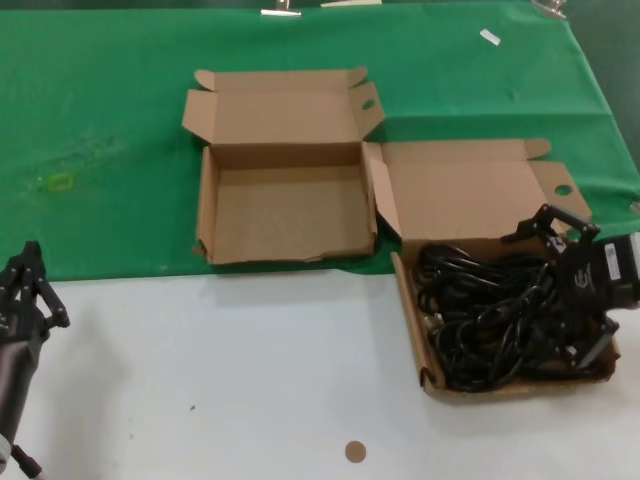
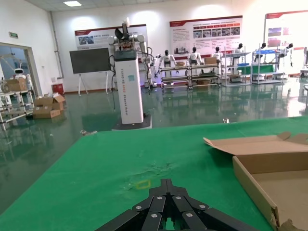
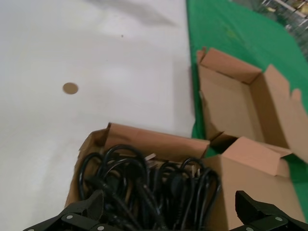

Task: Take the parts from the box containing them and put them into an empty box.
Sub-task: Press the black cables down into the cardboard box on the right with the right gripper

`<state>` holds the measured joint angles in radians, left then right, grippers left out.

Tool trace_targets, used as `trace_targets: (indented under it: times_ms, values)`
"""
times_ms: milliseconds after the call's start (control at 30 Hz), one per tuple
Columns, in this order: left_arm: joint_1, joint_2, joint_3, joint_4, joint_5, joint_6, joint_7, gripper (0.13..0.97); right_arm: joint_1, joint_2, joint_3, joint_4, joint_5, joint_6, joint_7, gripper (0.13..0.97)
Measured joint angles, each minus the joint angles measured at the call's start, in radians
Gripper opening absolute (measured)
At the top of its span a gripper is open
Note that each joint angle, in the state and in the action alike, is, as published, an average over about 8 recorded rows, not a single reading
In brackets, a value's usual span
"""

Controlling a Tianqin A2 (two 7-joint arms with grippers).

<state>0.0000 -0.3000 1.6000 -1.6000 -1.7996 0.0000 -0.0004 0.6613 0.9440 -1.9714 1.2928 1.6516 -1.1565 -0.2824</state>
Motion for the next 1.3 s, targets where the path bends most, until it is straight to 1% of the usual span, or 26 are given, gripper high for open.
trace_targets:
  times_ms: [233, 433, 700, 733, 1000, 1133, 1300]
  values:
    - [0.000, 0.000, 0.000, 0.000, 0.000, 0.000, 0.000, 0.144, 0.045, -0.011, -0.032, -0.049, -0.050, -0.069, -0.010, 0.961]
    - [0.000, 0.000, 0.000, 0.000, 0.000, 0.000, 0.000, 0.144, 0.078, -0.024, -0.049, -0.092, -0.092, -0.095, -0.024, 0.954]
    - [0.000, 0.000, 0.000, 0.000, 0.000, 0.000, 0.000, 0.144, 0.113, -0.052, -0.060, -0.137, -0.141, -0.087, -0.048, 0.877]
    - [0.000, 0.000, 0.000, 0.000, 0.000, 0.000, 0.000, 0.144, 0.115, -0.055, -0.061, -0.141, -0.145, -0.085, -0.050, 0.877]
    - [0.000, 0.000, 0.000, 0.000, 0.000, 0.000, 0.000, 0.144, 0.120, -0.077, -0.069, -0.152, -0.170, -0.075, -0.061, 0.728]
    - [0.000, 0.000, 0.000, 0.000, 0.000, 0.000, 0.000, 0.144, 0.122, -0.085, -0.073, -0.154, -0.179, -0.075, -0.063, 0.728]
    - [0.000, 0.000, 0.000, 0.000, 0.000, 0.000, 0.000, 0.144, 0.122, -0.091, -0.077, -0.151, -0.186, -0.078, -0.057, 0.592]
